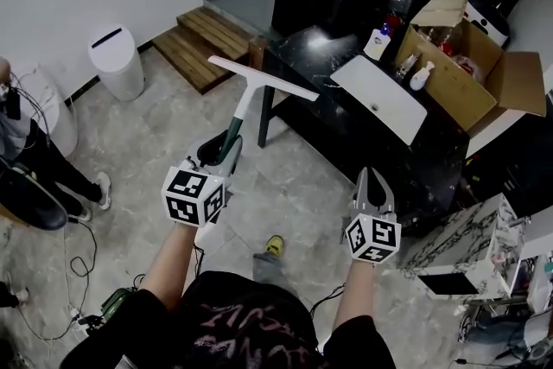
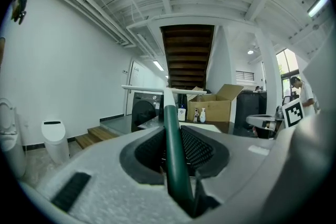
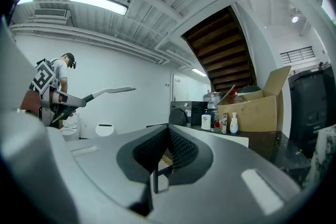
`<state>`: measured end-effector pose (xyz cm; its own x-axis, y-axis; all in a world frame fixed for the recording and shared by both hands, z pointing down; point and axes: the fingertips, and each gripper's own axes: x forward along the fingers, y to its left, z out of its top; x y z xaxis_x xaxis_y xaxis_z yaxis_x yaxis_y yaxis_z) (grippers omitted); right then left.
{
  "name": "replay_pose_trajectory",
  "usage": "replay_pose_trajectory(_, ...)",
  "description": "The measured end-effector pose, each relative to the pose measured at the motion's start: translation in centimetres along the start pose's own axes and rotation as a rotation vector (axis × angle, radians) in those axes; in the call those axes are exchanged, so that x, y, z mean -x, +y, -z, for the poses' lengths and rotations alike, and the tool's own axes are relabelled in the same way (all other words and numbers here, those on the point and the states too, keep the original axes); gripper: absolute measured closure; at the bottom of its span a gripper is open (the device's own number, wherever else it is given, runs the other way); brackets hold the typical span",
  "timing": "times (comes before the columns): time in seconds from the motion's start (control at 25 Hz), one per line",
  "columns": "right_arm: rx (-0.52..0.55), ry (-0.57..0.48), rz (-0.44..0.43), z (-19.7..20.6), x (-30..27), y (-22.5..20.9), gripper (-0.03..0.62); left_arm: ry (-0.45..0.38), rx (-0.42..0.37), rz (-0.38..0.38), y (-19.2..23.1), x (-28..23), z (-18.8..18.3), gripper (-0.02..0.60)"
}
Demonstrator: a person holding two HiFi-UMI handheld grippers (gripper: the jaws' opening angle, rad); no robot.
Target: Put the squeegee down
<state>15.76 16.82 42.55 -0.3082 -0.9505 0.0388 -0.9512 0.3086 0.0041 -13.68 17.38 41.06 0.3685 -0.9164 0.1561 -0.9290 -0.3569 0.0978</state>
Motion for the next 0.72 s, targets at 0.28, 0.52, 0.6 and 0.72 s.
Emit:
replay_pose_trajectory(0.28,-0.002,0.021,0.007,0.5,-5.1,-3.9,0.591,0.019,-0.003,0.016,0.2,-6.8,-0.7,0.483)
replay_pose_trajectory(0.52,-0.011,0.019,-0.008,0.1,-10.7,-7.4,0.591,0.016,-0.008,0.015,0.4,-13.4,-2.5,0.483)
replay_pose_trajectory(0.6,-0.018,0.015,-0.008,-0.1,-12.6,-8.7,0.588,0.013,-0.015,0.016,0.4,-15.7,-3.4,0.483)
replay_pose_trajectory(0.72,-0.020,0.009,-0.017,-0.6,-15.3,-10.4,0.585,0.009,-0.016,0.009,0.6,-18.7,-4.5,0.482)
